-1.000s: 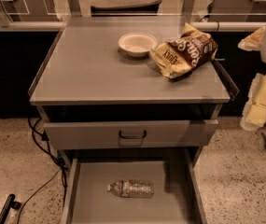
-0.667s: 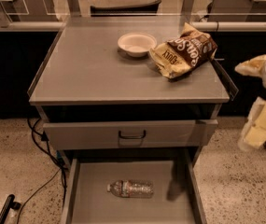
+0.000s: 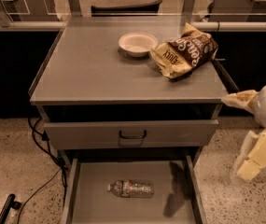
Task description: Pick water bottle from middle drawer and place on counter
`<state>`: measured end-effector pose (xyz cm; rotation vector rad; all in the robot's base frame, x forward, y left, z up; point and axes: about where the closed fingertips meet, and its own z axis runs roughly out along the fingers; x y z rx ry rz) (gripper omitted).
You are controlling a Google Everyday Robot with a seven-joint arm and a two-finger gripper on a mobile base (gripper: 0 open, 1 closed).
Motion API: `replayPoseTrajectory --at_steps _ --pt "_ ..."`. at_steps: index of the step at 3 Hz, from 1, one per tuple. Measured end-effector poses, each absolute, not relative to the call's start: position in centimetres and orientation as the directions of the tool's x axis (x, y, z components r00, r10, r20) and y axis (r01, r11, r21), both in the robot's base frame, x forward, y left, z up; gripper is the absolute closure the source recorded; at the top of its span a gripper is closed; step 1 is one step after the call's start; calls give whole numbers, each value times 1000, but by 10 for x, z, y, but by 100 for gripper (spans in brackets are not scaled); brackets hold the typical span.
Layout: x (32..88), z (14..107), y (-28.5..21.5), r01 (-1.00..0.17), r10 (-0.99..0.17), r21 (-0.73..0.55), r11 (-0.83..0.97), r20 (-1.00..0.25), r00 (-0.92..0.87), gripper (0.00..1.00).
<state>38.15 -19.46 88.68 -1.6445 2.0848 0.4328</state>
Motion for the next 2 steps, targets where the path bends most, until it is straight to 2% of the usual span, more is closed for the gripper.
replayPoseTrajectory --at_steps 2 --pt "357 817 -158 -976 -841 117 182 -495 -216 0"
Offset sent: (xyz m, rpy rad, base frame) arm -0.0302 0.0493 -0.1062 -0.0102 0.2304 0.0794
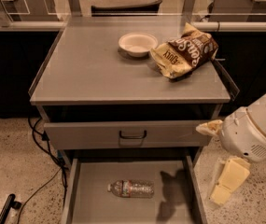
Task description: Pick water bottle from middle drawer and place on counter
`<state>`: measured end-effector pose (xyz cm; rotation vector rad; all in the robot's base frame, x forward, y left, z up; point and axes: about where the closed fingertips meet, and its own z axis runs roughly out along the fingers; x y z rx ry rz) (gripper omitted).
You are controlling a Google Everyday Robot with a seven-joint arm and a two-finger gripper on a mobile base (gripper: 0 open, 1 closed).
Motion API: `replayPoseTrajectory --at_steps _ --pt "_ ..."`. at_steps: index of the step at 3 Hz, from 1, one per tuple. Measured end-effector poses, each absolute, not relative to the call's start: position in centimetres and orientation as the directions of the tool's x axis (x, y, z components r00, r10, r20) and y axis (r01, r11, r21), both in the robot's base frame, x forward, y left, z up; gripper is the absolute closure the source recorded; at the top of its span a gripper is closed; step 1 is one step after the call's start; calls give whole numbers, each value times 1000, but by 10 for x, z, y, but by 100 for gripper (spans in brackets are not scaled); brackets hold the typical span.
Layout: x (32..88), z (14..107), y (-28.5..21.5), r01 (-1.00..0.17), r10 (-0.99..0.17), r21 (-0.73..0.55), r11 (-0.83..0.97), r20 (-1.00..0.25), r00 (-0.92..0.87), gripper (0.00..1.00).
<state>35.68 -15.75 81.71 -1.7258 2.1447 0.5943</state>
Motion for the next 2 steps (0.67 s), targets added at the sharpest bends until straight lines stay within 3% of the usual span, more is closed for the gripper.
replayPoseTrajectory --at_steps 2 --pt "356 806 -148 -976 -829 140 164 -517 -214 0"
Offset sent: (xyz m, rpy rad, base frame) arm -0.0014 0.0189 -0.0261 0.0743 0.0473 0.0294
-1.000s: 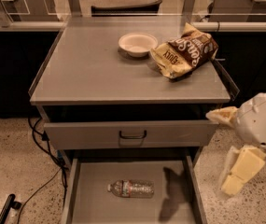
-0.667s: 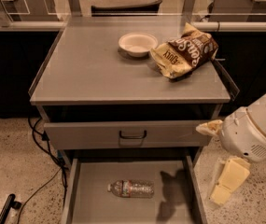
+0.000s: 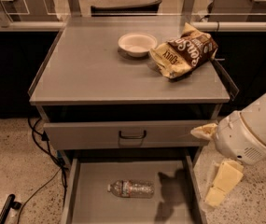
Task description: Pick water bottle from middle drawer and place on counter
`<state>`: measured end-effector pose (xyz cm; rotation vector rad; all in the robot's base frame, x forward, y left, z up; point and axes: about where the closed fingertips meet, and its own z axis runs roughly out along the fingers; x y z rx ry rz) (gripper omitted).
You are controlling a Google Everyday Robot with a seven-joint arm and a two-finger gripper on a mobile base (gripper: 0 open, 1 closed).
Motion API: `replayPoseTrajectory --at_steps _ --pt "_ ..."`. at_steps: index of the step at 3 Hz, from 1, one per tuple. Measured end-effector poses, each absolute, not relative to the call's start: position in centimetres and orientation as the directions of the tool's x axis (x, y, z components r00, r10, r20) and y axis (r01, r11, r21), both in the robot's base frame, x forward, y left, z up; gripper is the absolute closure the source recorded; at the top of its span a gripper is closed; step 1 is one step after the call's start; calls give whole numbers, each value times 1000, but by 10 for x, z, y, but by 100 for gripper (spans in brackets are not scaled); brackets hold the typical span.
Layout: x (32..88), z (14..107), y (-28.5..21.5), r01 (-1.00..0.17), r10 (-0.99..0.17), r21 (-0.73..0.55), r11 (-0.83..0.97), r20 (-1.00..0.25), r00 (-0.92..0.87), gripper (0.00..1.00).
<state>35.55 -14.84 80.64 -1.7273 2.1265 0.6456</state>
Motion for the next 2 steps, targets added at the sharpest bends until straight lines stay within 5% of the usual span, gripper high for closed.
replayPoseTrajectory --at_steps 2 --pt "336 685 -96 -943 -772 298 146 -562 -297 0"
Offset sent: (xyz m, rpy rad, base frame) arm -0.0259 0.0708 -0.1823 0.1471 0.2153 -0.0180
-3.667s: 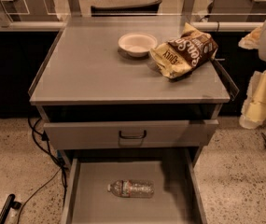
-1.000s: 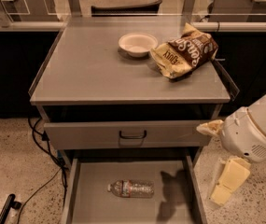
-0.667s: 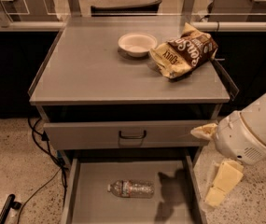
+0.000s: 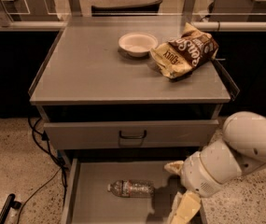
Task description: Pick water bottle from middle drawer and place on counter
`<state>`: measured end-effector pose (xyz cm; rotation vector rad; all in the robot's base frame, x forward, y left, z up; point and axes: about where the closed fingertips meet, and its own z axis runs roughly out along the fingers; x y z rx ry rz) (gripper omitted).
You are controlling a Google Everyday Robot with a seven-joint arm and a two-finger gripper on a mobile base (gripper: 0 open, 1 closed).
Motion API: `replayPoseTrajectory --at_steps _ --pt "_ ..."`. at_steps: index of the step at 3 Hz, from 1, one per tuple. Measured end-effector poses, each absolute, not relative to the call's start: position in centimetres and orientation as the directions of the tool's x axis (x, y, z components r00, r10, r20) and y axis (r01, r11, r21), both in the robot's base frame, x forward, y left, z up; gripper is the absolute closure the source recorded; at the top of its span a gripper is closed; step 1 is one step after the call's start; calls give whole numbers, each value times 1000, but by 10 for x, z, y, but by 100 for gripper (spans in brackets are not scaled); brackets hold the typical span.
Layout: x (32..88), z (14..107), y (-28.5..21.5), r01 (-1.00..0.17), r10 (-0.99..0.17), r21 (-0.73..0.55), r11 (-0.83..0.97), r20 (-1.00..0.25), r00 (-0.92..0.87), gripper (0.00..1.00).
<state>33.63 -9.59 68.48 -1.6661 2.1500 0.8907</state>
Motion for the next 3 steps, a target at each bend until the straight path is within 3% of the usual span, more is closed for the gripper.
replayPoseTrajectory --at_steps 3 --pt "330 614 -71 -949 -784 156 275 -534 -316 0"
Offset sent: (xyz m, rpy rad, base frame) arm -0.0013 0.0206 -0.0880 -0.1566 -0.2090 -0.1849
